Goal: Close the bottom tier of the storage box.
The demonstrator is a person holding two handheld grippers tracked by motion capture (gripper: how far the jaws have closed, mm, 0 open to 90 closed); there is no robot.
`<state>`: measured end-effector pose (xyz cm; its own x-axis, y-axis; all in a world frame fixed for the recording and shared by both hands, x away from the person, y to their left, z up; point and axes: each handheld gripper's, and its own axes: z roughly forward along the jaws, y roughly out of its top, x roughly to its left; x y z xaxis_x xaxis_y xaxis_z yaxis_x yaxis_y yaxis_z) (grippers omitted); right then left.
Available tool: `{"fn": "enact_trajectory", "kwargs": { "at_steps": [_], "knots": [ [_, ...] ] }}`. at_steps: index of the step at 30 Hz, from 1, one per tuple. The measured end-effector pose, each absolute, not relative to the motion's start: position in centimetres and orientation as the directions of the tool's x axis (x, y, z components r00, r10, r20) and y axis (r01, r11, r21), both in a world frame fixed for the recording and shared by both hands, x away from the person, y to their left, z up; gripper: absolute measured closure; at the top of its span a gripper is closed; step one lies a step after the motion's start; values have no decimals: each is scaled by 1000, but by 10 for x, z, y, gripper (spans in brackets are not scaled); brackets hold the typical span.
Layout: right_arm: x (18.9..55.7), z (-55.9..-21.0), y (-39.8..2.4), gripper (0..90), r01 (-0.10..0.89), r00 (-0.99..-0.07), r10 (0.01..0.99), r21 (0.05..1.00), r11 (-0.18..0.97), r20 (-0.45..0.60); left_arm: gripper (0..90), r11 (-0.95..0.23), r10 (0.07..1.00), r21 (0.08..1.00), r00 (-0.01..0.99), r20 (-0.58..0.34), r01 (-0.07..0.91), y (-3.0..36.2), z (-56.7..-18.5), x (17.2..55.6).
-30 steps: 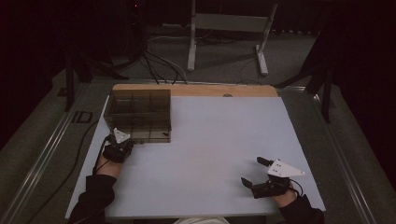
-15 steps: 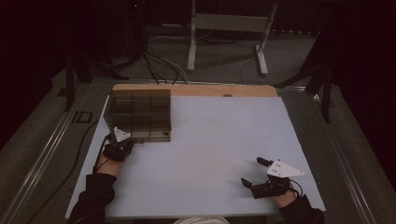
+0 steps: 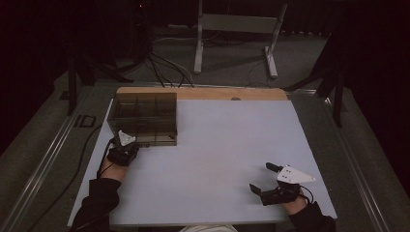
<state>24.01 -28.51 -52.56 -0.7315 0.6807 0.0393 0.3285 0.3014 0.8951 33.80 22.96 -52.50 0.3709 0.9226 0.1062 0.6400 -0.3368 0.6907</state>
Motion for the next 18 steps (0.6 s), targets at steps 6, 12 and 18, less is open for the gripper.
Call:
{"fn": "enact_trajectory", "kwargs": {
  "at_steps": [6, 12, 18],
  "knots": [
    [240, -526, -285, 1, 331, -729, 683, 894, 303, 39, 900, -336, 923, 693, 370, 107, 638, 229, -524, 340],
    [240, -526, -285, 1, 328, -733, 679, 893, 306, 36, 900, -339, 923, 691, 367, 114, 638, 228, -524, 342],
    [240, -526, -285, 1, 331, -734, 678, 892, 308, 38, 900, -338, 923, 694, 367, 113, 636, 227, -523, 345]
  ]
}}
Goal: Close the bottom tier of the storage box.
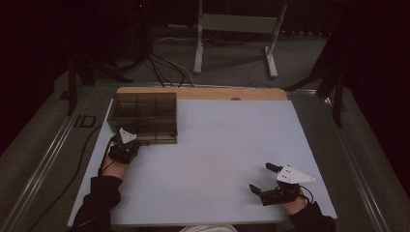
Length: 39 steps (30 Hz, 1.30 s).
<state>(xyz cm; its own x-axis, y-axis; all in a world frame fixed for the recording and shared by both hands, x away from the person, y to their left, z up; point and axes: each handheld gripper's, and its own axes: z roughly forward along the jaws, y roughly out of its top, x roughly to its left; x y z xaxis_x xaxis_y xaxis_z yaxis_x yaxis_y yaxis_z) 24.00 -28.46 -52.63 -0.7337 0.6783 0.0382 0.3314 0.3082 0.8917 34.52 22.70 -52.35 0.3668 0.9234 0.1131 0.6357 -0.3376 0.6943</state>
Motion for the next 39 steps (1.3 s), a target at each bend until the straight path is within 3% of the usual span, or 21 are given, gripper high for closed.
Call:
{"fn": "enact_trajectory", "kwargs": {
  "at_steps": [39],
  "knots": [
    [240, -527, -285, 1, 337, -732, 680, 891, 304, 45, 900, -336, 929, 703, 346, 135, 627, 222, -521, 368]
  ]
}}
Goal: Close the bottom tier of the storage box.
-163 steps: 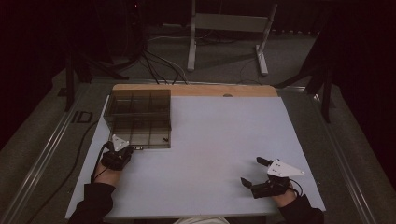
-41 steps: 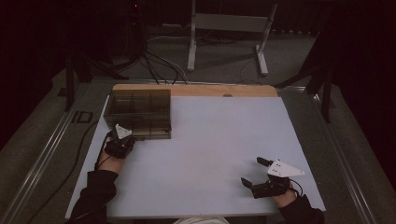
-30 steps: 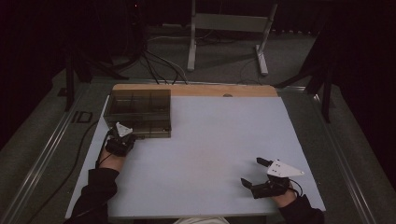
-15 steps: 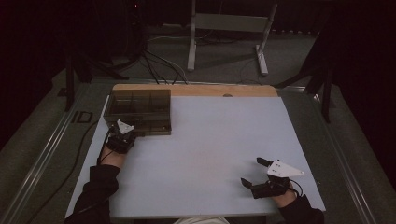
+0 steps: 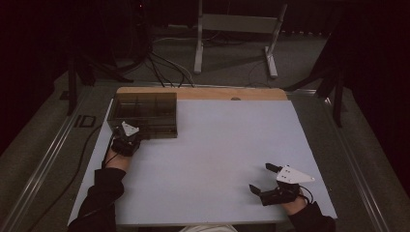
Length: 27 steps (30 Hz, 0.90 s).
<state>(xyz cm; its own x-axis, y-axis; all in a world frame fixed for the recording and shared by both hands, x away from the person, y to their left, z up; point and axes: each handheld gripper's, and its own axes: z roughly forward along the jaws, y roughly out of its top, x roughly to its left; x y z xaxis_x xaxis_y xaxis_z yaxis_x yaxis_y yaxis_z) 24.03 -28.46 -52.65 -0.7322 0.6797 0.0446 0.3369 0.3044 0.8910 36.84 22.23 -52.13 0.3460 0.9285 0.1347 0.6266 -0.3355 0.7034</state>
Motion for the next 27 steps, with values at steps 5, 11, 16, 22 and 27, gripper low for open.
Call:
{"fn": "enact_trajectory", "kwargs": {
  "at_steps": [5, 11, 16, 22, 27],
  "knots": [
    [240, -527, -285, 1, 336, -733, 679, 891, 306, 42, 900, -332, 930, 704, 341, 134, 628, 222, -521, 371],
    [240, -527, -285, 1, 336, -731, 681, 891, 305, 42, 900, -328, 932, 706, 336, 135, 628, 222, -522, 374],
    [240, -527, -285, 1, 338, -732, 680, 890, 306, 44, 900, -326, 933, 708, 333, 135, 627, 222, -522, 378],
    [240, -527, -286, 1, 338, -730, 682, 890, 305, 44, 900, -320, 934, 713, 332, 129, 624, 222, -522, 381],
    [240, -527, -286, 1, 339, -731, 680, 889, 307, 44, 900, -325, 933, 711, 336, 132, 623, 222, -521, 382]
  ]
}}
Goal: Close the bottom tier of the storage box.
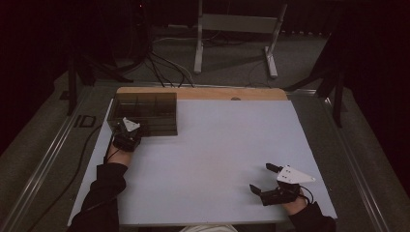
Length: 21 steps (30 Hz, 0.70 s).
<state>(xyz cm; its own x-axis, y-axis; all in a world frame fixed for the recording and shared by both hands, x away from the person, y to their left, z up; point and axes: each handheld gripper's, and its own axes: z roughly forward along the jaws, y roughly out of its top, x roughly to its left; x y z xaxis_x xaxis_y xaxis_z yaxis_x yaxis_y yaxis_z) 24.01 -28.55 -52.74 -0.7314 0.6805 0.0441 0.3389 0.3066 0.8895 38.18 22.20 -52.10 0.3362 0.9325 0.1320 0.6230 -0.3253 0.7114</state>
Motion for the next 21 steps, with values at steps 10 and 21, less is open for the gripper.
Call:
{"fn": "enact_trajectory", "kwargs": {
  "at_steps": [10, 21],
  "knots": [
    [240, -527, -285, 2, 338, -731, 681, 890, 306, 43, 900, -324, 933, 713, 337, 129, 622, 222, -521, 382],
    [240, -527, -286, 1, 334, -730, 682, 891, 308, 39, 900, -313, 934, 710, 341, 108, 631, 223, -520, 380]
  ]
}}
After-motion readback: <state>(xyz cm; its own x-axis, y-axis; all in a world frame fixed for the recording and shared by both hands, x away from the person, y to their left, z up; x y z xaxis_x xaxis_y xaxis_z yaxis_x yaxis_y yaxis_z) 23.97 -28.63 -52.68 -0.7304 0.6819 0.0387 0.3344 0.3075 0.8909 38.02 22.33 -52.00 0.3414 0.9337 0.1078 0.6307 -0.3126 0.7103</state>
